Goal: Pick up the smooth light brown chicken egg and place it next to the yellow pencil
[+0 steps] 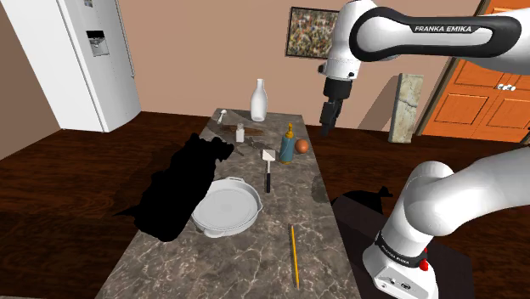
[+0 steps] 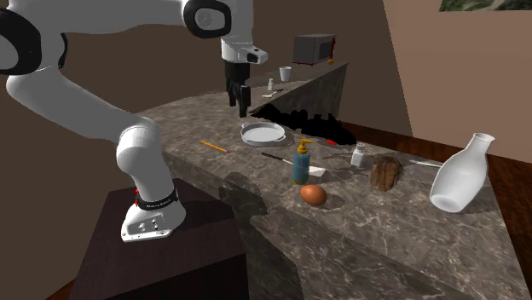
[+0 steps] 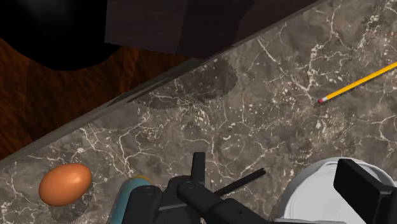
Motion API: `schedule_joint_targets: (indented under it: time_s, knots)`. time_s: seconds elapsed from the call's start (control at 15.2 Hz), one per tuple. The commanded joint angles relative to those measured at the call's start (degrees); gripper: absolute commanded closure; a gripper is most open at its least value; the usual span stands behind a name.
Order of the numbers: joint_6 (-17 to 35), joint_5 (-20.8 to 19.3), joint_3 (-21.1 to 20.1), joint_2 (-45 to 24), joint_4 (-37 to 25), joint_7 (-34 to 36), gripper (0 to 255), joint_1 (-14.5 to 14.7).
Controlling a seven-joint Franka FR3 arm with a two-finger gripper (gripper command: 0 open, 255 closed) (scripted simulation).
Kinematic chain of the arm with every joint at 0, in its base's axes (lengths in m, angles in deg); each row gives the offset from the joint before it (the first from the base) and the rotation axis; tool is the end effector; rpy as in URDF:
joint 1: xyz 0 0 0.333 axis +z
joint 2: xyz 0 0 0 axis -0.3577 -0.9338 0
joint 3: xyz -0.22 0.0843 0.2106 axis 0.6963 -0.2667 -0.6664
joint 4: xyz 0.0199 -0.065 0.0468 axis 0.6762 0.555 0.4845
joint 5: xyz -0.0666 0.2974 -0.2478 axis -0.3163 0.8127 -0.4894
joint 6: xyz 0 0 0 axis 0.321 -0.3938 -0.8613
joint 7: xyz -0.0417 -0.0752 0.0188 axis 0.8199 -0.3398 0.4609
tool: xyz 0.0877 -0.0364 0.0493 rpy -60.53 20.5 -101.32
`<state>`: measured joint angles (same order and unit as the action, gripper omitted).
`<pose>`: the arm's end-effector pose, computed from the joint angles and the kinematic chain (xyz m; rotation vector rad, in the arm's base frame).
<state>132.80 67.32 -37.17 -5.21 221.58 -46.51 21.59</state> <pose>0.3176 -0.0153 0.5584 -3.0544 -0.1983 0.0589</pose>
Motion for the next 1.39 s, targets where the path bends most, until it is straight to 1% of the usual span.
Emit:
schedule_joint_targets:
  time_s: [0.0, 0.33, 0.73, 1.06, 1.32]
  knots:
    - [0.0, 0.0, 0.0, 0.0, 0.0, 0.0, 0, 0.0]
    - [8.2, -0.12, 2.89, -7.9, -0.38, 1.41, 0, -2.67]
    - [17.0, 0.82, 6.63, -18.17, -2.59, 2.61, 0, -5.31]
    - [23.21, 2.9, 9.91, -27.11, -5.74, 2.95, 0, -7.07]
    - [27.31, 5.65, 12.48, -34.43, -9.02, 2.64, 0, -8.39]
